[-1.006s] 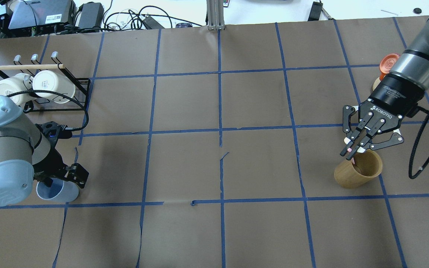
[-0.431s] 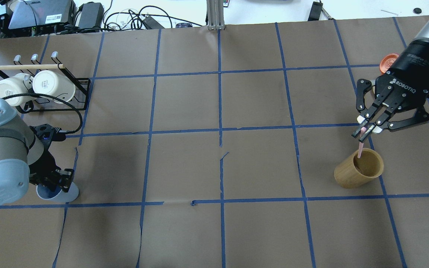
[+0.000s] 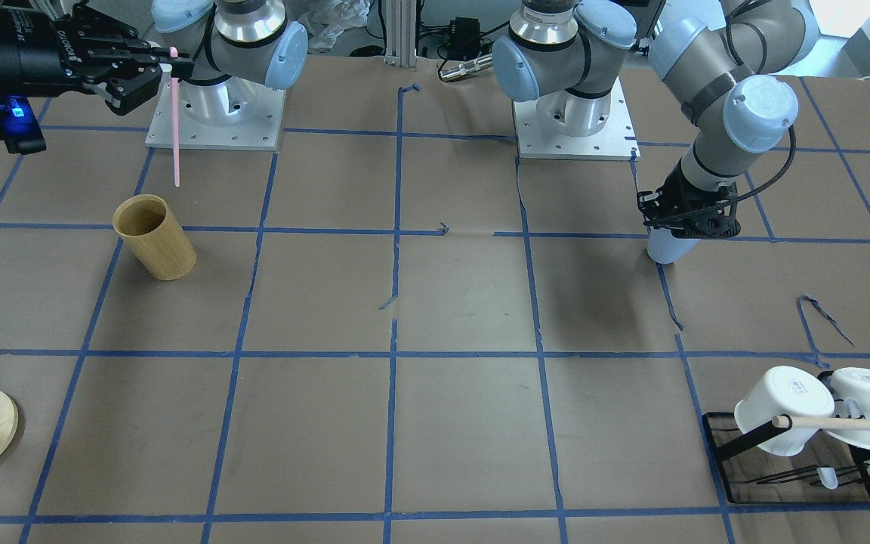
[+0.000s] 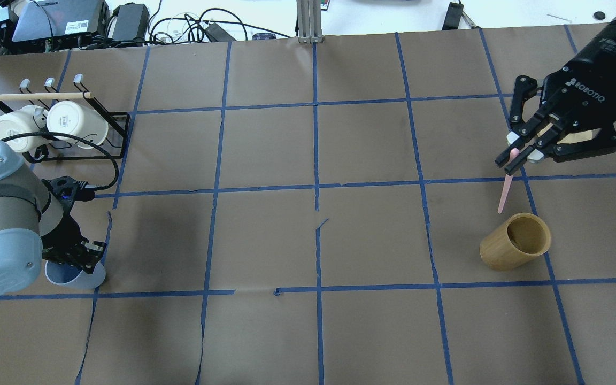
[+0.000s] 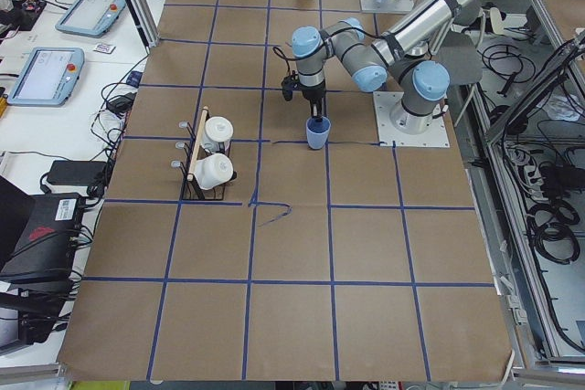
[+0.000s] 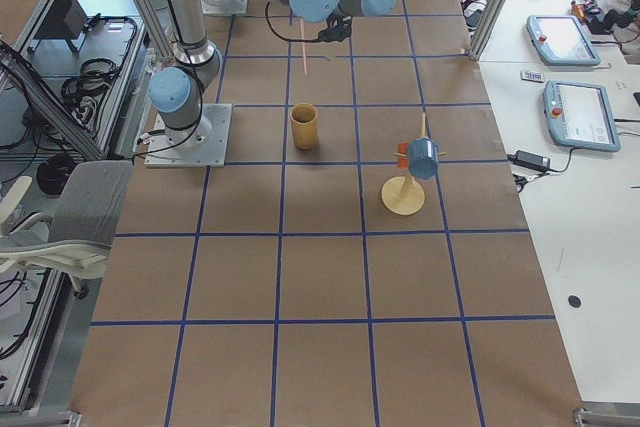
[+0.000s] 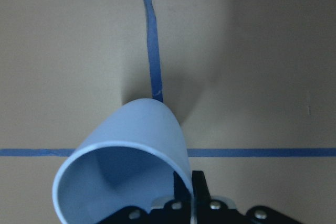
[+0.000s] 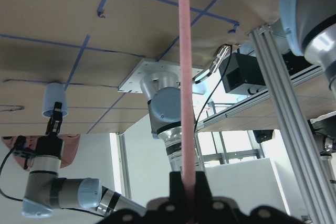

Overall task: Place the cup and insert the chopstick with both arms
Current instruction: 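Carry the blue cup centerward with the left gripper while the right lifts the chopstick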

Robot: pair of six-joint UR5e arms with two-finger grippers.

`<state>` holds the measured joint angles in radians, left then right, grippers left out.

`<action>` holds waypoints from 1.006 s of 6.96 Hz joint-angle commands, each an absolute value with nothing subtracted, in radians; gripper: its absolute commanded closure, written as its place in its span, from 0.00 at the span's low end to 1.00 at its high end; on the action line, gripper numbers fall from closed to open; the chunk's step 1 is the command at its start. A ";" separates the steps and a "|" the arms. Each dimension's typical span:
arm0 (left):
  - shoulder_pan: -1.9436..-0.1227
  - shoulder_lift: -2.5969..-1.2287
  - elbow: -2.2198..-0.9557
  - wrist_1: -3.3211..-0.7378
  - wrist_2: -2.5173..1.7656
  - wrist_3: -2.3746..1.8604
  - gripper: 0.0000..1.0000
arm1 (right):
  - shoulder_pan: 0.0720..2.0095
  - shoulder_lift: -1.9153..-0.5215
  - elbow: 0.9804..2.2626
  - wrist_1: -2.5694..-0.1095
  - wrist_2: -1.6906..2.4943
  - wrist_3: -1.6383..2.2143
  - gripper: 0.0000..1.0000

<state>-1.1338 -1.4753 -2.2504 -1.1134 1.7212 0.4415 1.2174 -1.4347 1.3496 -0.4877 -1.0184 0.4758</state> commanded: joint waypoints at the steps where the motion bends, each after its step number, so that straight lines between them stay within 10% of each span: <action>1: -1.196 -1.479 -2.157 -1.194 1.617 0.274 1.00 | 1.233 -1.437 1.345 -0.474 -0.820 0.471 1.00; 7: -1.754 -1.771 -1.852 -0.969 1.256 -0.711 1.00 | 1.273 -1.439 1.345 -0.341 -0.625 0.387 1.00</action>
